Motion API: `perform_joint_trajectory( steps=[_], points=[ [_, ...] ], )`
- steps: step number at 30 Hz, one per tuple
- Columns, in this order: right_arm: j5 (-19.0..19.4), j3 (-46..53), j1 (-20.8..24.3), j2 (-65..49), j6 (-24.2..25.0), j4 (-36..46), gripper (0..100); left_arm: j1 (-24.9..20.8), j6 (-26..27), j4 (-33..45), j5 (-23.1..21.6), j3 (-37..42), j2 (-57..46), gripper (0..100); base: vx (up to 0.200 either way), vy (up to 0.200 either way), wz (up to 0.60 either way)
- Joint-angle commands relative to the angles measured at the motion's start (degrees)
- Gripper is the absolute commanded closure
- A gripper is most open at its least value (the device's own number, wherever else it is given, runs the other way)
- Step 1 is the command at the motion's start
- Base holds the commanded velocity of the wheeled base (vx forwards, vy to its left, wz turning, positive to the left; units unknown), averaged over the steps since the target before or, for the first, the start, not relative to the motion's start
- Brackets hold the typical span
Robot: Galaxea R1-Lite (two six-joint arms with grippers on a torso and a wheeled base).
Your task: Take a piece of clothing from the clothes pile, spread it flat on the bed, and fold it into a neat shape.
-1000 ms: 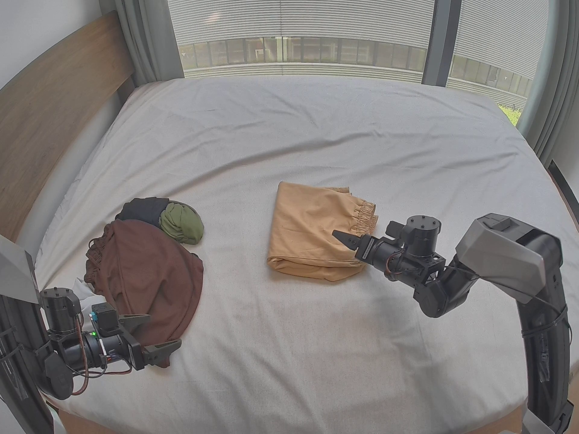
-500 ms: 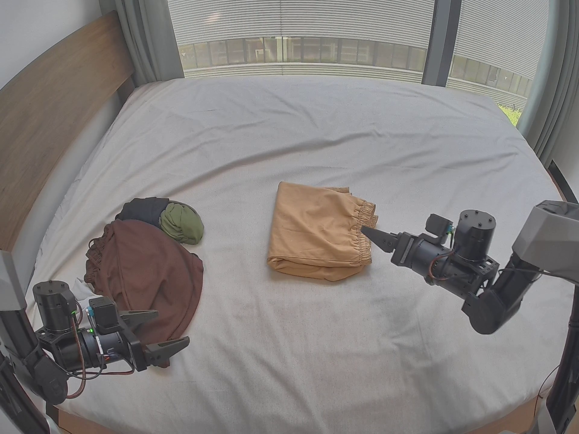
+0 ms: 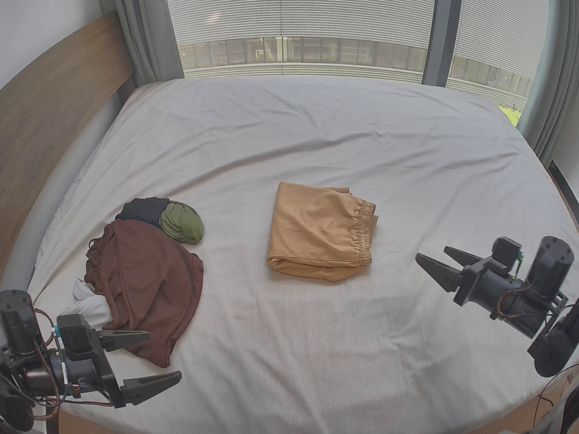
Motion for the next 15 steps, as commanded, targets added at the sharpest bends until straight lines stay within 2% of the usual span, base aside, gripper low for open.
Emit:
perform_joint_trajectory(
  steps=[1, 4, 7, 12, 15],
  points=[
    [-0.05, 10.31, -3.02, -16.09, -2.4, -1.18, 0, -1.27, -0.53, 8.79, -0.07, 0.99, -17.46, 0, 0.0, 0.0, 0.0],
    [-0.23, 11.11, -4.43, -21.37, -2.22, 0.58, 0, -1.27, -1.14, 11.95, -0.16, 0.99, -21.15, 0, 0.0, 0.0, 0.0],
    [-0.14, 11.11, -6.63, -27.96, -2.14, 5.94, 0, -1.45, -2.37, 15.29, -0.16, 0.99, -24.4, 0, 0.0, 0.0, 0.0],
    [0.21, 11.11, -8.56, -43.78, -2.4, 21.76, 0, -1.45, -2.9, 22.23, -0.16, 0.99, -31.87, 0, 0.0, 0.0, 0.0],
    [0.21, 11.11, -8.65, -50.99, -2.4, 27.82, 0, -1.45, -4.13, 25.14, -0.16, 0.99, -35.48, 0, 0.0, 0.0, 0.0]
  ],
)
